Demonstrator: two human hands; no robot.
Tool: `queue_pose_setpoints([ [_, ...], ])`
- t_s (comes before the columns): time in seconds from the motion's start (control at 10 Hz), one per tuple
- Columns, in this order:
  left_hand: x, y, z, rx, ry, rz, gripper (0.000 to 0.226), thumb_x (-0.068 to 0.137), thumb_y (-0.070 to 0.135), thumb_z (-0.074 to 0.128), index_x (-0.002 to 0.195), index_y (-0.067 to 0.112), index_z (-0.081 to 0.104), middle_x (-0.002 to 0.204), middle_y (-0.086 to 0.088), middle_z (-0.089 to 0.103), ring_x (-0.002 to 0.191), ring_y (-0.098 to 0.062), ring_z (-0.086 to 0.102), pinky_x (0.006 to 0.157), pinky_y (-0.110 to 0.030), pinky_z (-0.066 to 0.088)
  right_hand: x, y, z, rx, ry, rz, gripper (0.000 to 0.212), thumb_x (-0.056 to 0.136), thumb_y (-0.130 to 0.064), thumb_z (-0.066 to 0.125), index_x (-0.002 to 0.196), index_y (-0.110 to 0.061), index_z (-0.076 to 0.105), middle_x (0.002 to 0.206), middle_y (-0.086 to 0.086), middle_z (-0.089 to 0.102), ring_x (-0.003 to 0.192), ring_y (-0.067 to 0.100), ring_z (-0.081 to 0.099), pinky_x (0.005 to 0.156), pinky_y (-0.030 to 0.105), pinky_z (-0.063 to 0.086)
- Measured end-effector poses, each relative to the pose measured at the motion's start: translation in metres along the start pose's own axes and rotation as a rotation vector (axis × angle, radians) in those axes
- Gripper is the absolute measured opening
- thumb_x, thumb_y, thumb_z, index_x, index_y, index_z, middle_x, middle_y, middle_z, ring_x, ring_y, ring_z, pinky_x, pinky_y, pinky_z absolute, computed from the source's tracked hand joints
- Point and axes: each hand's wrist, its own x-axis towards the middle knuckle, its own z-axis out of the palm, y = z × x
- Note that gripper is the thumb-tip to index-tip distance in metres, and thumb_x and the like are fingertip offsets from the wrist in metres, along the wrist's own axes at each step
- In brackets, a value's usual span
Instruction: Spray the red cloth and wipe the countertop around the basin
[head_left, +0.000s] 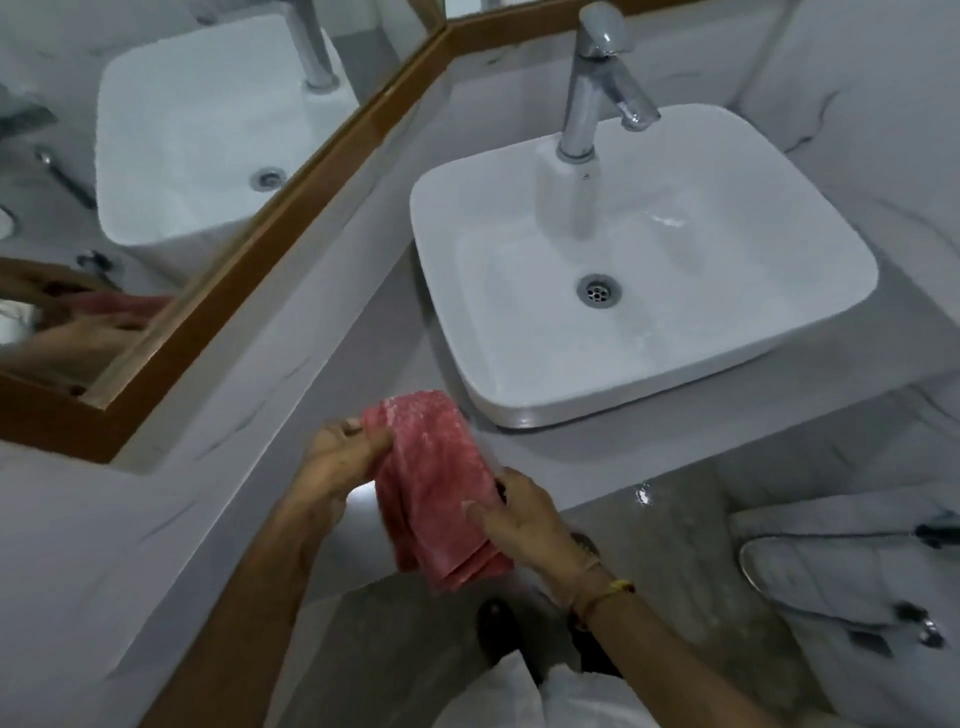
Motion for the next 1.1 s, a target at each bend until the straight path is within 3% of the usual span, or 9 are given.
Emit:
queue_pose_setpoints([
  [0.2, -0.04, 0.017, 0.074, 0.135, -0.041, 0.127, 0.02, 0.087, -0.002, 0.059, 0.071, 0.011, 0.062, 0.037, 0.013, 0.061, 0.033, 0.004, 0.054, 0.034, -0.008, 0.041, -0.065, 0.025, -0.054, 0.184, 0.156, -0.011, 0.018, 0.084, -0.023, 0.065, 0.07, -0.027, 0.054, 0.058, -0.019, 0.061, 0.055, -0.013, 0.055, 0.047, 0.002, 0.037],
  [0.3, -0.057, 0.028, 0.121, 0.223, -0.163, 0.193, 0.008, 0.084, 0.004, 0.064, 0.091, 0.007, 0.068, 0.056, 0.005, 0.07, 0.042, 0.004, 0.06, 0.038, -0.008, 0.043, -0.091, 0.045, -0.087, 0.217, 0.257, 0.062, 0.012, 0.081, -0.025, 0.067, 0.074, -0.024, 0.057, 0.062, -0.013, 0.059, 0.057, -0.006, 0.053, 0.052, 0.009, 0.04],
  [0.4, -0.087, 0.047, 0.222, 0.302, -0.357, 0.27, 0.016, 0.081, 0.006, 0.068, 0.098, 0.009, 0.069, 0.071, 0.001, 0.072, 0.054, 0.0, 0.066, 0.05, -0.014, 0.051, -0.137, 0.083, -0.144, 0.386, 0.482, 0.171, 0.018, 0.078, -0.027, 0.067, 0.093, -0.019, 0.06, 0.09, 0.006, 0.072, 0.081, 0.019, 0.068, 0.076, 0.037, 0.054],
  [0.5, -0.113, 0.062, 0.299, 0.398, -0.521, 0.341, 0.019, 0.085, 0.019, 0.068, 0.104, 0.019, 0.067, 0.087, 0.005, 0.073, 0.074, -0.006, 0.069, 0.056, -0.014, 0.052, -0.174, 0.111, -0.186, 0.523, 0.682, 0.213, 0.014, 0.08, -0.026, 0.07, 0.093, -0.024, 0.064, 0.084, 0.002, 0.075, 0.072, 0.013, 0.072, 0.058, 0.026, 0.057],
  [0.6, -0.139, 0.069, 0.381, 0.44, -0.684, 0.427, 0.016, 0.086, 0.009, 0.065, 0.094, 0.023, 0.067, 0.079, 0.008, 0.072, 0.062, 0.002, 0.069, 0.049, -0.007, 0.05, -0.206, 0.15, -0.228, 0.62, 0.886, 0.224, 0.014, 0.079, -0.021, 0.073, 0.092, -0.025, 0.068, 0.083, -0.006, 0.074, 0.069, -0.002, 0.069, 0.053, 0.008, 0.048],
  [0.8, -0.21, 0.085, 0.568, 0.619, -0.906, 0.63, 0.032, 0.08, 0.026, 0.072, 0.11, 0.019, 0.066, 0.089, 0.008, 0.072, 0.08, -0.009, 0.071, 0.074, -0.031, 0.061, -0.269, 0.218, -0.331, 0.903, 1.147, 0.131, 0.016, 0.08, -0.025, 0.072, 0.095, -0.026, 0.067, 0.079, -0.015, 0.074, 0.072, -0.002, 0.069, 0.052, 0.012, 0.053],
  [0.9, -0.236, 0.087, 0.666, 0.669, -0.879, 0.781, 0.036, 0.076, 0.026, 0.067, 0.111, 0.019, 0.065, 0.078, 0.01, 0.071, 0.072, -0.005, 0.07, 0.076, -0.032, 0.06, -0.271, 0.257, -0.392, 0.872, 1.261, 0.153, 0.031, 0.079, -0.035, 0.071, 0.103, -0.016, 0.067, 0.097, 0.002, 0.074, 0.089, 0.02, 0.071, 0.078, 0.041, 0.061],
  [1.0, -0.242, 0.055, 0.729, 0.954, -0.904, 0.905, 0.046, 0.086, 0.028, 0.059, 0.123, 0.002, 0.049, 0.113, -0.018, 0.067, 0.108, -0.035, 0.061, 0.095, -0.041, 0.05, -0.252, 0.313, -0.442, 0.563, 1.281, 0.387, 0.047, 0.087, -0.033, 0.063, 0.117, 0.002, 0.054, 0.116, 0.019, 0.063, 0.104, 0.032, 0.062, 0.094, 0.043, 0.048],
  [1.1, -0.235, 0.02, 0.733, 1.2, -0.915, 0.952, 0.032, 0.086, 0.022, 0.056, 0.112, 0.002, 0.057, 0.109, -0.02, 0.065, 0.101, -0.037, 0.062, 0.089, -0.043, 0.053, -0.243, 0.346, -0.452, 0.383, 1.245, 0.588, 0.054, 0.09, -0.032, 0.06, 0.125, 0.006, 0.046, 0.124, 0.024, 0.058, 0.114, 0.036, 0.054, 0.098, 0.039, 0.039],
])
